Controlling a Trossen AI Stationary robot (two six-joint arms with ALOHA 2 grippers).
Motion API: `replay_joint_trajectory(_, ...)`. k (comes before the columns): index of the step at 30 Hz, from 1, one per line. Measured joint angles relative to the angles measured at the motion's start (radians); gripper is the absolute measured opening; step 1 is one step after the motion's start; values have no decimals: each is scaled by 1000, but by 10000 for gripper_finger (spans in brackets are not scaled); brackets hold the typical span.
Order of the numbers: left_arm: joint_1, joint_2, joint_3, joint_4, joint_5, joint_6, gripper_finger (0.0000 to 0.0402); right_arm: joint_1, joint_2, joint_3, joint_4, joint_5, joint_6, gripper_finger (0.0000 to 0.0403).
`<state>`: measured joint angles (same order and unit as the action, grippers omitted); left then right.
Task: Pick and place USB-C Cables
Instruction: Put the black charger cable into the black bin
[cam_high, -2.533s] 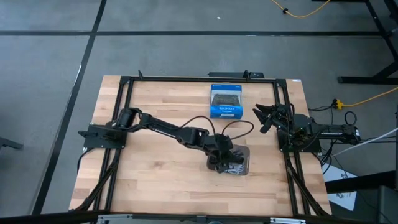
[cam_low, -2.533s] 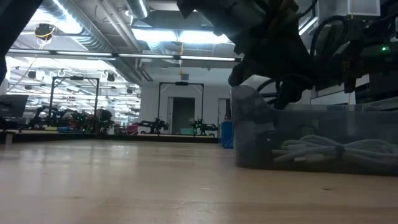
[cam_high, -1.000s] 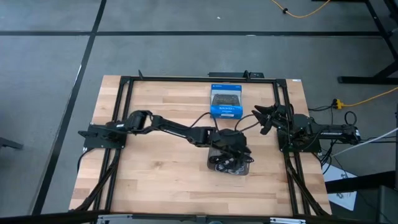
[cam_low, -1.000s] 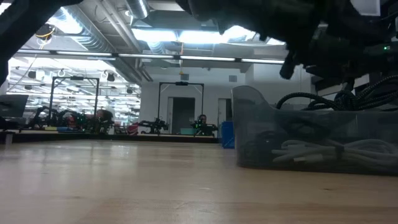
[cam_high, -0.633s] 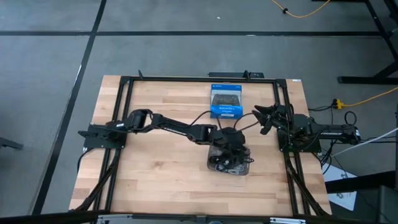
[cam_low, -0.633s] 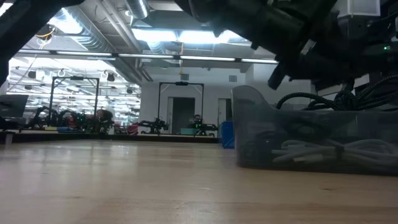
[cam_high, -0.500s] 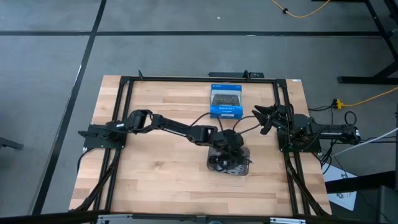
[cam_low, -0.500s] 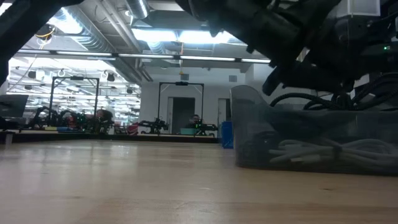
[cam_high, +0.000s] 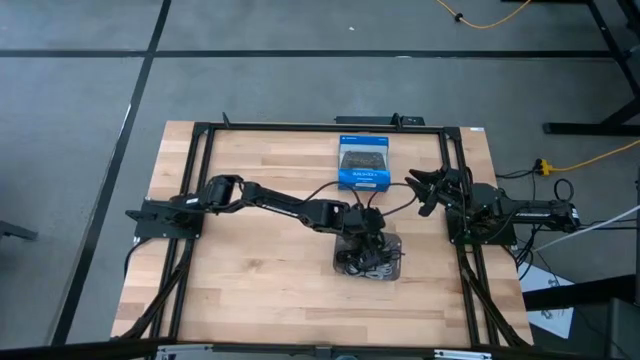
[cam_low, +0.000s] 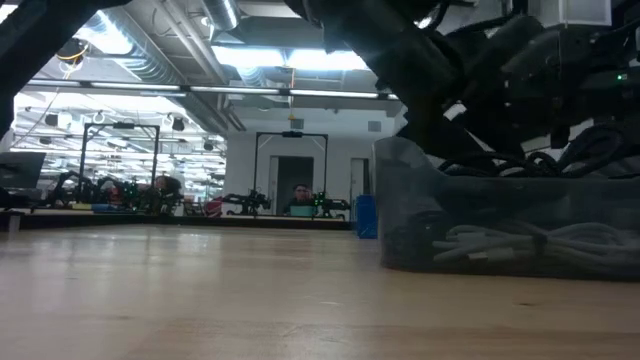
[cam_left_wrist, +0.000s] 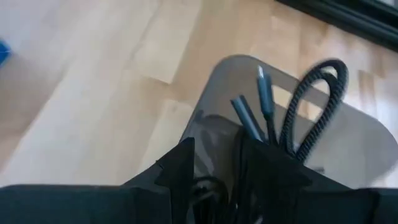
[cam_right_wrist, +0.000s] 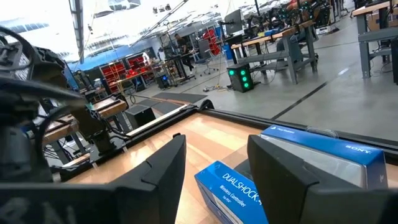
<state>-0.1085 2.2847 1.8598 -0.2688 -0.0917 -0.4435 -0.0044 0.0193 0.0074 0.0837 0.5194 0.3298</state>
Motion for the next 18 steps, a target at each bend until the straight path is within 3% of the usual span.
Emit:
replay_joint_trajectory(5,-10,-14,54,-12,-25,13,139,0,0,0,0,0,-1,177)
replay_joint_trajectory(10,-46,-33,147,15,67,107,139,0,0,0,0,-1,-26,177)
replay_joint_trajectory(18,-37,39,144,47,194,110,139,0,0,0,0,0,-23,177)
